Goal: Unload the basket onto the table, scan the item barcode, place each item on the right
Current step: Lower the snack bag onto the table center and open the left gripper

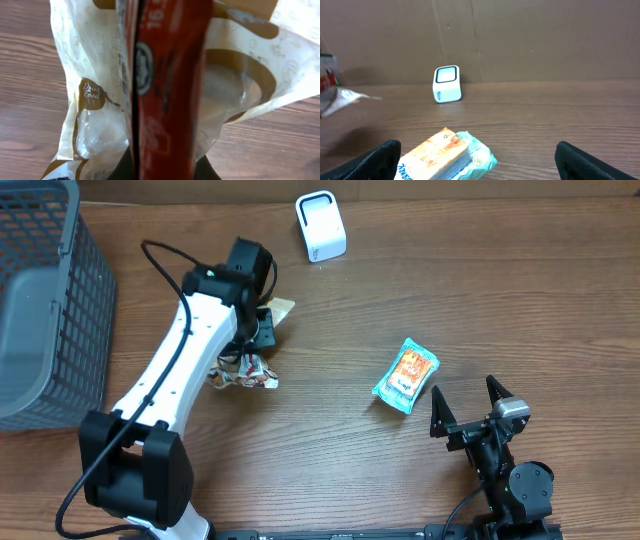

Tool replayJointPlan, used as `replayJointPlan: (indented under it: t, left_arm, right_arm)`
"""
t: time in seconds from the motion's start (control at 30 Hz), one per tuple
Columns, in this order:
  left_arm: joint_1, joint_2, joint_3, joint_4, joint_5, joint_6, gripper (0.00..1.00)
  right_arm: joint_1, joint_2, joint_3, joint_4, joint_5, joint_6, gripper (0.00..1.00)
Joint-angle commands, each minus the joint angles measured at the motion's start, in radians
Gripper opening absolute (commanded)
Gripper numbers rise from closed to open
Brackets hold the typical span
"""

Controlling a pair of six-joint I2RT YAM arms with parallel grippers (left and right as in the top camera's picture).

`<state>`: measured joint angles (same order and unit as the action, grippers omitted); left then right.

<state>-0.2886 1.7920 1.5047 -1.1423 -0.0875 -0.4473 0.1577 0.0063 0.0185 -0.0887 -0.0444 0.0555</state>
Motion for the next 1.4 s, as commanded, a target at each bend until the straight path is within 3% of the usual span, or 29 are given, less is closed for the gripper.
replayJointPlan:
  t: [0.0,0.5,0.7,0.8,0.93,1.03,1.37]
  left_arm:
    - [-0.003,0.001,-0.11,0.085,-0.01,-0.058,0.04]
    - [-0.008,0.003,-0.424,0.417,0.03,-0.046,0.05]
    - [-0.008,0.003,-0.44,0.436,0.04,-0.044,0.38]
    - [-0.008,0.003,-0.44,0.443,0.044,-0.019,0.47]
    - [-0.008,0.003,-0.44,0.439,0.044,-0.015,0.82]
    - [-0.008,0.003,-0.44,0.438,0.058,-0.009,0.99]
    - [-0.005,-0.042,-0.335,0.377,0.022,0.025,1.0]
  right_arm:
    - [-0.003,-0.003,-0.011,0.007,0.006,-0.003,1.0]
    - [-0.003,-0.003,-0.011,0.007,0.006,-0.003,1.0]
    - [-0.003,-0.002,-0.011,0.007,0.006,-0.003,1.0]
    - [-0.003,-0.002,-0.011,0.007,0.006,-0.003,1.0]
    - [-0.003,-0.002,-0.011,0.007,0.006,-0.003,1.0]
    - [-0.003,-0.002,-0.011,0.007,0.006,-0.003,1.0]
    - [-0.003,-0.002,-0.011,0.007,0.006,-0.003,1.0]
